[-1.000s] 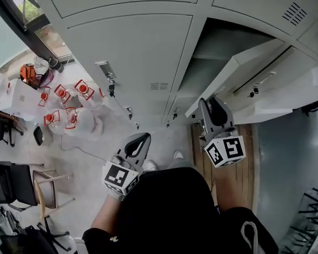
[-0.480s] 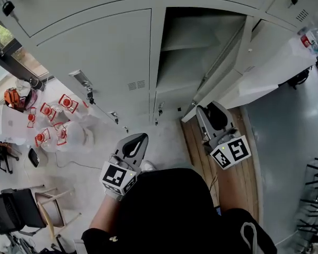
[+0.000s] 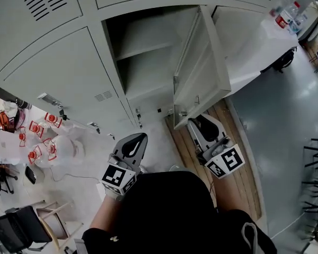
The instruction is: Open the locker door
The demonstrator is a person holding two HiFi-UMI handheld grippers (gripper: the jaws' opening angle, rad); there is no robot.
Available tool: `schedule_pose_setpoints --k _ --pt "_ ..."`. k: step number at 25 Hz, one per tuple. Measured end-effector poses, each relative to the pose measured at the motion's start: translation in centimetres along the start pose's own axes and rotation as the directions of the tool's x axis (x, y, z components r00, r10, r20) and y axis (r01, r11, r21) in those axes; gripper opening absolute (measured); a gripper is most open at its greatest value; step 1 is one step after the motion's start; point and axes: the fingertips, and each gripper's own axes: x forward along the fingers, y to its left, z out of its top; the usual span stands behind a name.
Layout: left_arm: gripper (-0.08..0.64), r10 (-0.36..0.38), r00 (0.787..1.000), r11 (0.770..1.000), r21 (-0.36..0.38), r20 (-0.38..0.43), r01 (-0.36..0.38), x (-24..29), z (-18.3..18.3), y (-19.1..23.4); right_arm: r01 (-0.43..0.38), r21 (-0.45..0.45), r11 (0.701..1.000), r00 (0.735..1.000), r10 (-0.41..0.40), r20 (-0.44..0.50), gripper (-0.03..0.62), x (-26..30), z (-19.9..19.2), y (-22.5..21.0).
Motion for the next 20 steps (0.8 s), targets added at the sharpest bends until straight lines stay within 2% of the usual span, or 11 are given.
schedule_pose_setpoints --k 6,11,13,14,20 --pt "0.025 -0.049 0.999 0.999 0.004 -0.015 0.049 3.6 -0.1 -3.0 0.128 0.034 0.991 0.991 -0.129 0.032 0.084 -4.6 0.3 -5.3" --pt "0.025 -0.063 0.998 0.998 0.013 -0.024 0.064 5.3 -0.2 -4.6 0.183 0.069 0.981 0.981 -0.187 0.049 0.084 -6.7 0.5 -9.6" --pt "0.025 -0.063 0.998 0.998 0.013 -0.025 0.064 5.7 -0.3 -5.1 0.222 0.082 0.971 0.973 -0.227 0.044 0.078 -7.4 0.4 -11.3" --pt "0.025 -0.063 0.998 0.998 0.013 -0.026 0.063 5.9 -0.3 -5.3 0.244 0.091 0.965 0.968 -0.249 0.038 0.053 -7.7 0.3 -12.0" --pt "0.025 -0.062 0.997 0.998 0.013 -0.035 0.063 6.5 -0.3 -6.3 0.325 0.126 0.937 0.944 -0.33 0.019 0.052 -10.1 -0.1 -14.9"
